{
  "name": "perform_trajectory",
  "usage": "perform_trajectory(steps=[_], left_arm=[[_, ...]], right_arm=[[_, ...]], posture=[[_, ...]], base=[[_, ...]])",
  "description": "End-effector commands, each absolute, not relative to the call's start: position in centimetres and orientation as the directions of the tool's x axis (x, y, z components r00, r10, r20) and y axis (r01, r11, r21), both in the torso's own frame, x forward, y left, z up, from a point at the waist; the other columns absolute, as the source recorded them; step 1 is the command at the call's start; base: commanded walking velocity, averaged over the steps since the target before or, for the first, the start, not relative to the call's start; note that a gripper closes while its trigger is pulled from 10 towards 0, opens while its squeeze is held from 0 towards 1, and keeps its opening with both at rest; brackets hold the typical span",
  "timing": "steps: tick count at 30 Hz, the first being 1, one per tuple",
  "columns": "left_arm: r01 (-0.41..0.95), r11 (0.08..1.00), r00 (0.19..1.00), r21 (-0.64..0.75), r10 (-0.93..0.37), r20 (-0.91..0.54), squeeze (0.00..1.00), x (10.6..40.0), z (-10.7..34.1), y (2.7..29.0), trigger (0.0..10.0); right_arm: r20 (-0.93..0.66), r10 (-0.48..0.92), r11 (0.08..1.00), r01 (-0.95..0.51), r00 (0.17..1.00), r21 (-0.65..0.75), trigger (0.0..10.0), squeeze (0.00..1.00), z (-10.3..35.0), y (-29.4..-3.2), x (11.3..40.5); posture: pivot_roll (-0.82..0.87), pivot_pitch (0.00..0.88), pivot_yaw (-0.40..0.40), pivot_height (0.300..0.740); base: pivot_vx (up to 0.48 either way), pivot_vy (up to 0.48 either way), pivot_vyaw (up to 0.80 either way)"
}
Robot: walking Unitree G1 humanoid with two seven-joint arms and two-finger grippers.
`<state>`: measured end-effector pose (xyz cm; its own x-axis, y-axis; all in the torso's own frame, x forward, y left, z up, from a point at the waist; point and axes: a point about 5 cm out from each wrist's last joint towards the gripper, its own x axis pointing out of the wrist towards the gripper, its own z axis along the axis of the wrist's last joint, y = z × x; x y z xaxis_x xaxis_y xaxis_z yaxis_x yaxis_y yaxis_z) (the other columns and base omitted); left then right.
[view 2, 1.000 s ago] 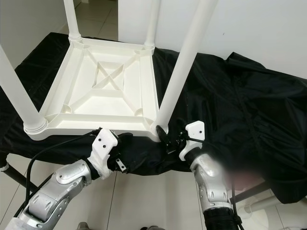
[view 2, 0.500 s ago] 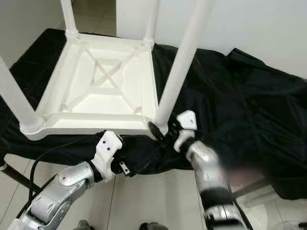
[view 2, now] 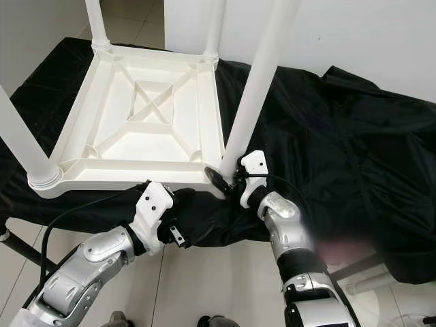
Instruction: Building children table
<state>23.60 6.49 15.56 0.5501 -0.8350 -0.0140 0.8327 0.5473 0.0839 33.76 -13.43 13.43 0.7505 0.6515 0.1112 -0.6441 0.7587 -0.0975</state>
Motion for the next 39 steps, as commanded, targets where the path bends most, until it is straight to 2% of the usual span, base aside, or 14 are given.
perform_trajectory(steps=[1,2,3,4,15,19,20,23,26,30,36,37,38,39], left_arm=[[0.838,0.539,0.542,0.088,-0.84,-0.022,0.0,23.6,15.6,6.2,10.0],[0.838,0.539,0.542,0.089,-0.84,-0.022,0.0,23.6,15.6,6.2,10.0],[0.838,0.539,0.542,0.089,-0.84,-0.022,0.0,23.6,15.6,6.2,10.0],[0.838,0.539,0.542,0.09,-0.84,-0.023,0.0,23.7,15.6,6.2,10.0],[0.839,0.537,0.541,0.091,-0.841,-0.025,0.0,23.7,15.6,6.2,10.0],[0.84,0.534,0.538,0.089,-0.842,-0.027,0.0,23.7,15.5,6.2,10.0],[0.84,0.534,0.538,0.089,-0.842,-0.027,0.0,23.7,15.5,6.2,10.0],[0.842,0.533,0.536,0.087,-0.843,-0.027,0.0,23.7,15.4,6.1,10.0],[0.842,0.532,0.536,0.086,-0.844,-0.026,0.0,23.7,15.5,6.0,10.0],[0.843,0.532,0.535,0.082,-0.845,-0.024,0.0,23.6,15.4,5.9,10.0],[0.843,0.532,0.535,0.08,-0.845,-0.025,0.0,23.5,15.4,5.9,10.0],[0.843,0.532,0.535,0.079,-0.844,-0.025,0.0,23.5,15.4,5.9,10.0],[0.843,0.532,0.535,0.079,-0.844,-0.025,0.0,23.5,15.4,5.9,10.0],[0.842,0.534,0.537,0.076,-0.843,-0.025,0.0,23.5,15.4,5.8,10.0]], right_arm=[[0.072,0.658,0.752,-0.651,0.749,-0.101,0.0,0.0,12.5,-13.7,33.5],[0.075,0.647,0.763,-0.64,0.759,-0.093,2.5,0.0,12.5,-13.8,33.5],[0.078,0.638,0.77,-0.632,0.766,-0.086,2.5,0.0,12.5,-13.9,33.4],[0.082,0.62,0.784,-0.615,0.78,-0.082,10.0,0.0,12.4,-14.0,33.5],[0.084,0.451,0.892,-0.453,0.889,0.005,10.0,0.0,12.1,-12.8,33.2],[0.059,0.21,0.97,-0.215,0.976,0.111,10.0,0.0,12.0,-11.7,33.0],[0.059,0.21,0.97,-0.215,0.976,0.111,10.0,0.0,12.0,-11.7,33.0],[0.034,0.01,0.979,-0.017,0.999,0.203,10.0,0.0,12.1,-10.6,32.7],[0.03,-0.017,0.972,0.009,0.999,0.236,10.0,0.0,12.2,-10.1,32.5],[0.045,0.051,0.963,-0.061,0.998,0.264,10.0,0.0,12.8,-7.6,32.0],[0.068,0.086,0.964,-0.1,0.994,0.247,10.0,0.0,13.0,-7.8,31.9],[0.103,0.115,0.959,-0.137,0.988,0.248,10.0,0.76,13.3,-8.0,31.8],[0.103,0.115,0.959,-0.137,0.988,0.248,10.0,0.76,13.3,-8.0,31.8],[0.135,0.15,0.949,-0.181,0.979,0.258,10.0,1.0,13.7,-8.3,31.7]], posture=[[0.08,0.123,-0.122,0.74],[0.08,0.123,-0.121,0.74],[0.08,0.123,-0.121,0.74],[0.08,0.123,-0.12,0.74],[0.07,0.123,-0.115,0.74],[0.07,0.125,-0.116,0.74],[0.07,0.125,-0.116,0.74],[0.07,0.125,-0.116,0.74],[0.07,0.127,-0.12,0.74],[0.07,0.131,-0.121,0.74],[0.07,0.136,-0.123,0.74],[0.07,0.137,-0.125,0.74],[0.07,0.137,-0.125,0.74],[0.07,0.143,-0.128,0.74]], base=[[0.0,0.0,0.0],[0.0,0.0,0.0],[0.0,0.0,0.0],[0.0,0.0,0.0],[0.0,0.0,0.0],[0.0,0.0,0.0],[0.0,0.0,0.0],[0.0,0.0,0.0],[0.0,0.0,0.0],[0.0,0.0,0.0],[0.0,0.0,0.0],[0.0,0.0,0.0],[0.0,0.0,0.0],[0.0,0.0,0.0]])
